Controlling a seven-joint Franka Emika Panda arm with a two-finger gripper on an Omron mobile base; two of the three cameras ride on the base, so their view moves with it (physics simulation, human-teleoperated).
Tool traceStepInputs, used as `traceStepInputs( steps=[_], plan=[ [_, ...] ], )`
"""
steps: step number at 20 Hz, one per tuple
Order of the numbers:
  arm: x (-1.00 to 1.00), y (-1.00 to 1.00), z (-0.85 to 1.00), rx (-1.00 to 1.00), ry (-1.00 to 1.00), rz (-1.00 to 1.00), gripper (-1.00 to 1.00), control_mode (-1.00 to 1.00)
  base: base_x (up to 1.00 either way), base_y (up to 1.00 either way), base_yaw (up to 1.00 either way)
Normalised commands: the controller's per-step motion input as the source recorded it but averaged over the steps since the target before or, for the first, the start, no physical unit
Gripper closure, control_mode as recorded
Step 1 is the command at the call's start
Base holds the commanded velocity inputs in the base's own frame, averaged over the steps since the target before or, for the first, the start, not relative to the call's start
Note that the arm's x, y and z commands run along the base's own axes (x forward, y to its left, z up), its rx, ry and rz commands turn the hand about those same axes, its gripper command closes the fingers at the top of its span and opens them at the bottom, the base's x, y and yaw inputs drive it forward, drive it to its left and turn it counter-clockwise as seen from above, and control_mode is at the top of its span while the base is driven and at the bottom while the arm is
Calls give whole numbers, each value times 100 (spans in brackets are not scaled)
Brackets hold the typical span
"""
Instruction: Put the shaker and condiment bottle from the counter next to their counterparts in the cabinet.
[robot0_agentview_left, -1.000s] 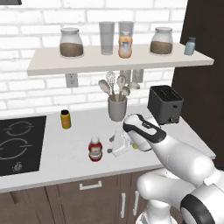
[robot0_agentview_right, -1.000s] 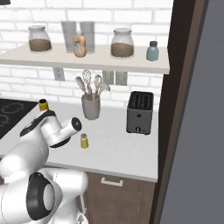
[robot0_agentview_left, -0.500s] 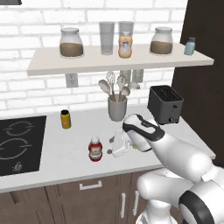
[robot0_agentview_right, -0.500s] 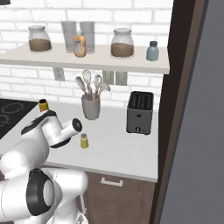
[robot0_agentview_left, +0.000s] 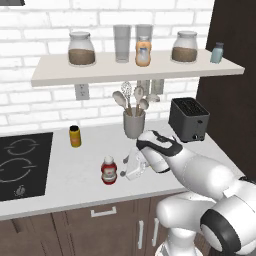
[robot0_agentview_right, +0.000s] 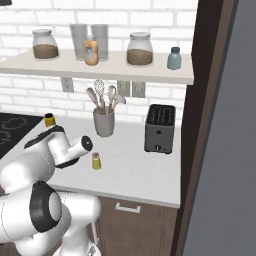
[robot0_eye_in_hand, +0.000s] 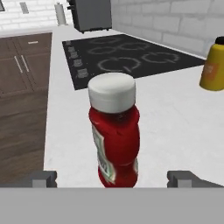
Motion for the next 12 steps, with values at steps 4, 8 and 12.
traceStepInputs(
  steps=[4,8,12],
  plan=[
    [10,5,-9,0,0,0,-100,-100,0,0,0],
    [1,11,-11,1,1,0,-100,-100,0,0,0],
    [0,16,-14,3,4,0,-100,-100,0,0,0]
  ],
)
